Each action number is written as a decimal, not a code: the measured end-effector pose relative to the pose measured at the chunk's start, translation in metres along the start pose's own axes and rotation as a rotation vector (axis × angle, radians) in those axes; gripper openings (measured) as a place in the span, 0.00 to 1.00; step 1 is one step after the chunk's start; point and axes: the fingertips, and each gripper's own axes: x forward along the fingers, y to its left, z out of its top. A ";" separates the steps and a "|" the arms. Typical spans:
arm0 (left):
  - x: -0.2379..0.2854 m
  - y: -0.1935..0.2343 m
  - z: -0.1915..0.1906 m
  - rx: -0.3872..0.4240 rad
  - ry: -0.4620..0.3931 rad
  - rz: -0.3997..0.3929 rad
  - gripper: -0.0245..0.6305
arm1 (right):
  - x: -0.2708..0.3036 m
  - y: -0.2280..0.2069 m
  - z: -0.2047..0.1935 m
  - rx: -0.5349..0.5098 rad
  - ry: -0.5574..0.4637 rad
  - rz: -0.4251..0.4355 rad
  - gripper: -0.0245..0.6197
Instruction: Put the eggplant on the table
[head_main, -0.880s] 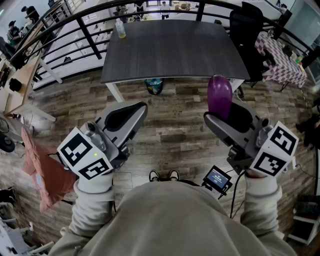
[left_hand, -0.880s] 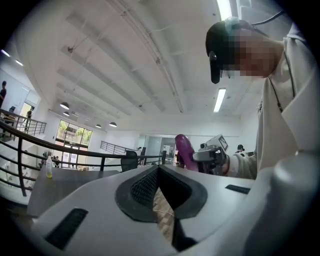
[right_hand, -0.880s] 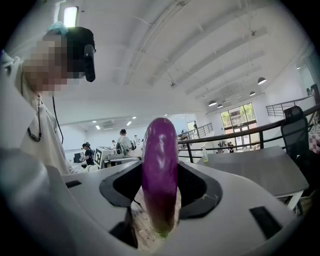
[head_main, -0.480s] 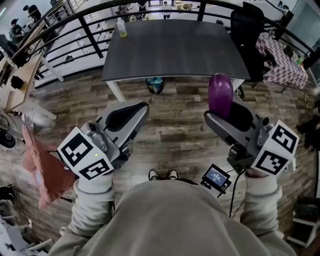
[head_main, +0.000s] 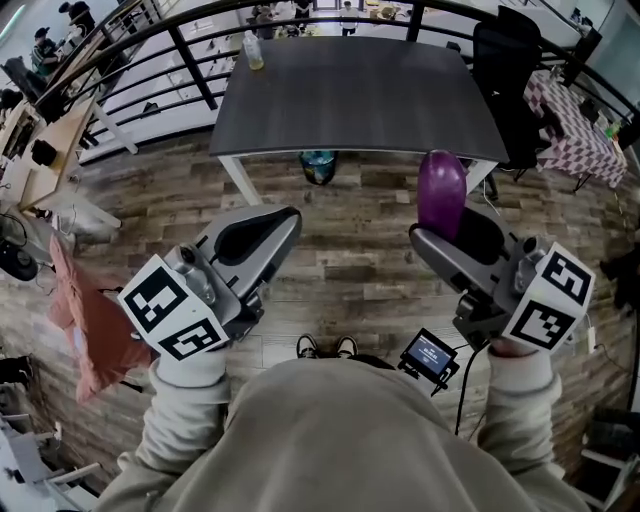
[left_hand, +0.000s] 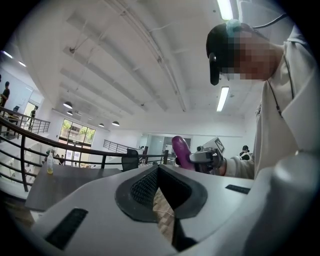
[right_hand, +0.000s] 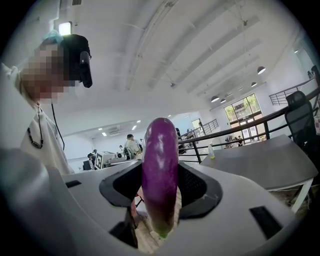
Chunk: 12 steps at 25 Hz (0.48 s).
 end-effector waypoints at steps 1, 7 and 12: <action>0.002 -0.001 -0.001 -0.004 0.000 -0.002 0.05 | -0.001 -0.002 -0.001 0.002 -0.001 0.004 0.38; 0.022 -0.011 -0.003 0.010 0.008 0.008 0.05 | -0.014 -0.015 -0.004 0.014 -0.009 0.034 0.38; 0.031 -0.014 -0.008 0.016 0.014 0.057 0.05 | -0.030 -0.028 -0.007 0.046 -0.020 0.048 0.38</action>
